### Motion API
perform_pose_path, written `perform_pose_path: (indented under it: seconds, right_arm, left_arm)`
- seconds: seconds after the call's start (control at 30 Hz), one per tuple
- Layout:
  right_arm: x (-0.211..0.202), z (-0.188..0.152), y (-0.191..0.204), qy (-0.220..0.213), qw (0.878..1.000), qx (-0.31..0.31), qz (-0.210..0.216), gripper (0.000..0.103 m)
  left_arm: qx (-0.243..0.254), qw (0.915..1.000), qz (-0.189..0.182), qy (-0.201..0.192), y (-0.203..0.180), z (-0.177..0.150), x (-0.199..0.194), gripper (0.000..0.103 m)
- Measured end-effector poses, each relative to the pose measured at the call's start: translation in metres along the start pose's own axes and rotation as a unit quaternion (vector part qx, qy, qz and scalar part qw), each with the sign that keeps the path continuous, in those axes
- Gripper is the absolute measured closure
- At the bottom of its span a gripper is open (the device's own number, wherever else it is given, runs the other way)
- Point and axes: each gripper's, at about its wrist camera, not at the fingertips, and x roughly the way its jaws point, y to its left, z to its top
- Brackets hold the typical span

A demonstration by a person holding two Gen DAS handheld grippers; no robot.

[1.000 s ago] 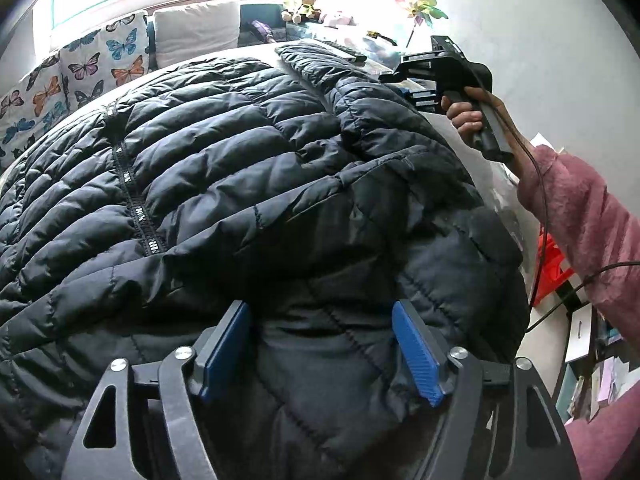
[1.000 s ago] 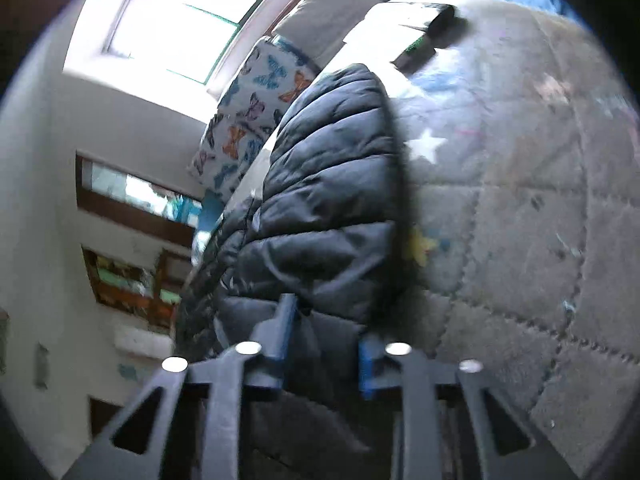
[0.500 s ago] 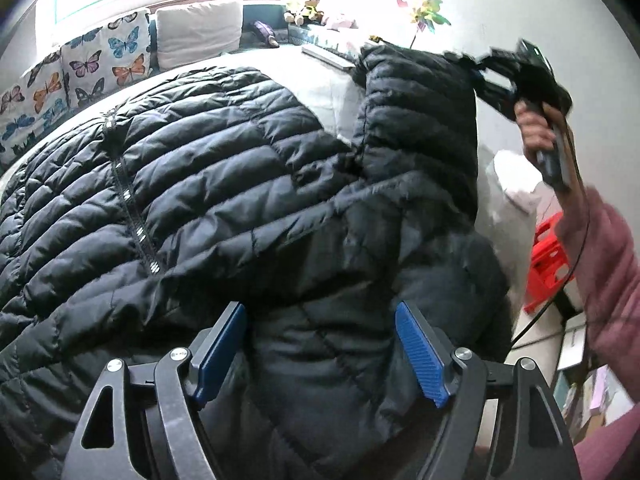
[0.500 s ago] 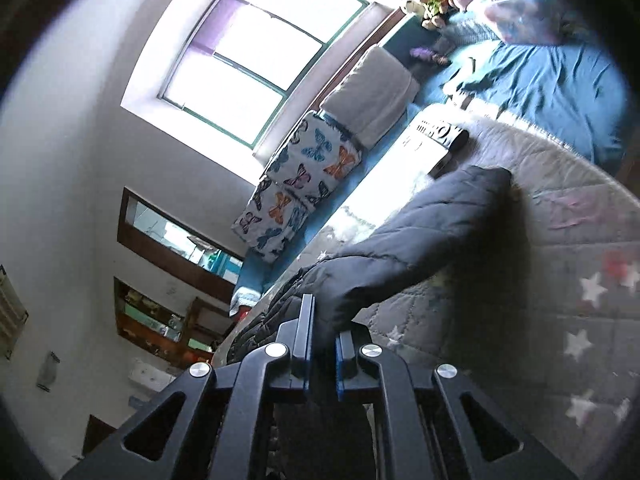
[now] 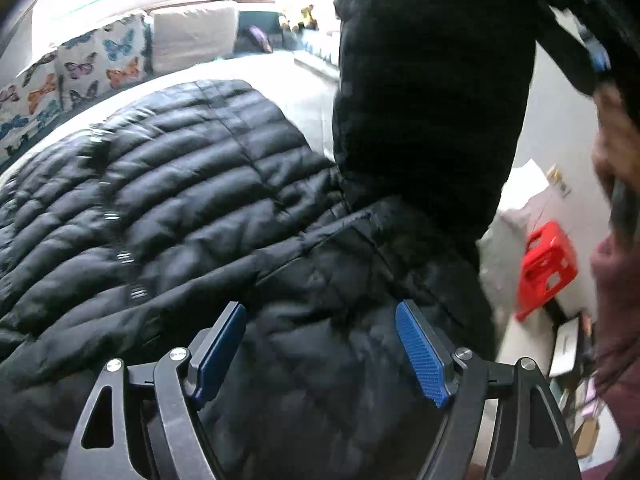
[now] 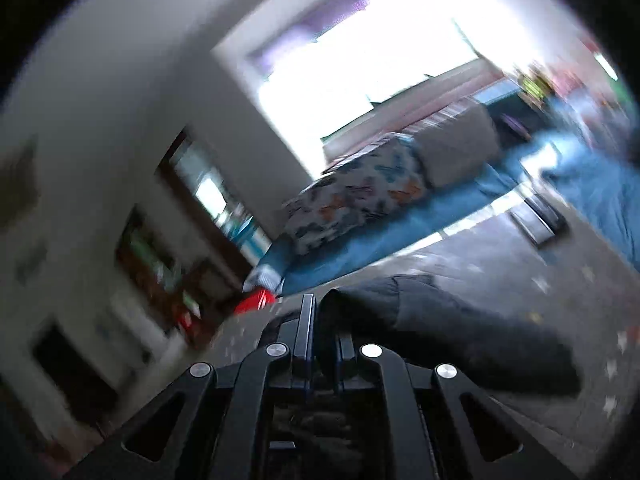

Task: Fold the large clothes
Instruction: 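Grasp the other sleeve with the right tool and fold it over the body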

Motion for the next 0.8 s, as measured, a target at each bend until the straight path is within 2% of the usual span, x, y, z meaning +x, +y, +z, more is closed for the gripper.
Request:
perform_pose_path:
  seconds: [0.07,0.13,0.2,0.33,0.37,0.43,0.53,0.73,0.8]
  right_arm:
    - [0.008,-0.013,0.045,0.024,0.998,-0.066,0.007,0.093]
    - [0.022,-0.037,0.084,0.061,0.991,-0.119,0.020,0.093]
    - [0.051,-0.075,0.115,0.124,0.980,-0.154,0.033,0.093]
    - [0.102,-0.149,0.138,0.224,0.955,-0.194,0.023,0.089]
    - [0.120,-0.174,0.135,0.258,0.947,-0.188,0.020,0.089]
    - [0.140,-0.205,0.128,0.297,0.936,-0.188,0.002,0.088]
    - [0.143,-0.213,0.115,0.304,0.938,-0.165,-0.015,0.088]
    - [0.100,-0.172,0.114,0.260,0.958,-0.118,0.007,0.086]
    - [0.086,-0.153,0.106,0.233,0.966,-0.107,0.011,0.079]
  left_arm:
    - [-0.010,0.9990,0.008,-0.043,0.013,-0.013,-0.041,0.021]
    - [-0.027,0.9956,0.034,-0.083,0.034,-0.032,-0.083,0.021]
    - [-0.046,0.9914,0.062,-0.106,0.054,-0.054,-0.113,0.021]
    - [-0.093,0.9832,0.096,-0.124,0.094,-0.100,-0.153,0.020]
    - [-0.104,0.9818,0.100,-0.123,0.101,-0.111,-0.157,0.020]
    - [-0.119,0.9796,0.108,-0.120,0.115,-0.128,-0.161,0.020]
    - [-0.144,0.9759,0.112,-0.121,0.133,-0.148,-0.164,0.020]
    - [-0.184,0.9669,0.091,-0.152,0.148,-0.176,-0.171,0.020]
    - [-0.191,0.9660,0.090,-0.150,0.149,-0.178,-0.167,0.020]
